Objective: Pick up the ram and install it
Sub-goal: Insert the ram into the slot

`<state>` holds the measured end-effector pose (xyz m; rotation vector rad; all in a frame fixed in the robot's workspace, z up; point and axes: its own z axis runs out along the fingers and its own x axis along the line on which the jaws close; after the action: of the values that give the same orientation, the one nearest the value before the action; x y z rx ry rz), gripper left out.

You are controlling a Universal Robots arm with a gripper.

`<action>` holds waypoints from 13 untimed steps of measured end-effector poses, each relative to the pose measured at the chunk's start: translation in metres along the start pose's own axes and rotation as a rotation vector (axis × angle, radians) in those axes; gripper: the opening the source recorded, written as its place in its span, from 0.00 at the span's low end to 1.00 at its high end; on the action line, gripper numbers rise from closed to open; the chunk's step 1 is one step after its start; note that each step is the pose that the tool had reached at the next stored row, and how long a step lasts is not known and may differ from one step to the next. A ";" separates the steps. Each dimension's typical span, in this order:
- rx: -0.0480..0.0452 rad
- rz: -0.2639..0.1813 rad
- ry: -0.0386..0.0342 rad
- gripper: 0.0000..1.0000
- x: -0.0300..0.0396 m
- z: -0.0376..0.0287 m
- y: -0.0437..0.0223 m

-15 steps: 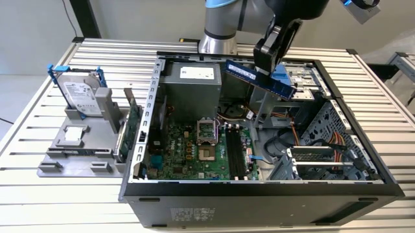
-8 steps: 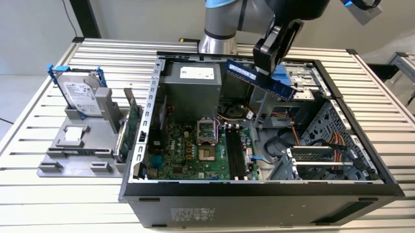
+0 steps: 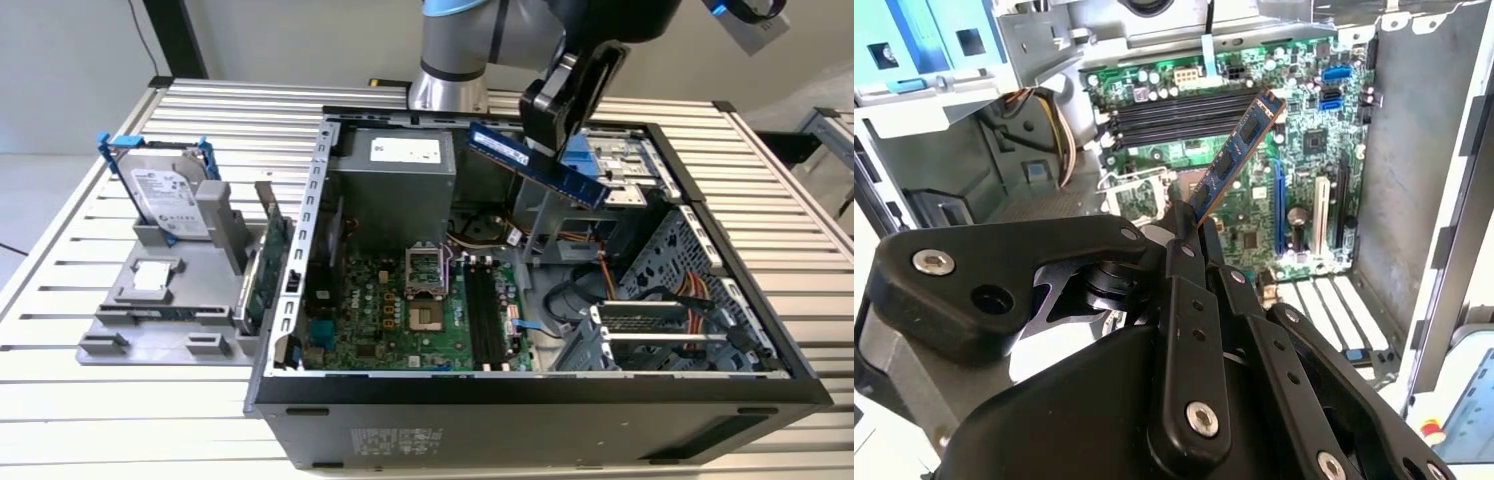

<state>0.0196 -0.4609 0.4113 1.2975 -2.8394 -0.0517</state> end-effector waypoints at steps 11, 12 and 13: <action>-0.0002 0.050 -0.0019 0.00 0.0010 0.0000 -0.0014; -0.0002 0.055 -0.0021 0.00 0.0011 -0.0001 -0.0015; -0.0002 0.060 -0.0023 0.00 0.0011 -0.0001 -0.0016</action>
<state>0.0201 -0.4628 0.4113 1.2123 -2.8778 -0.0526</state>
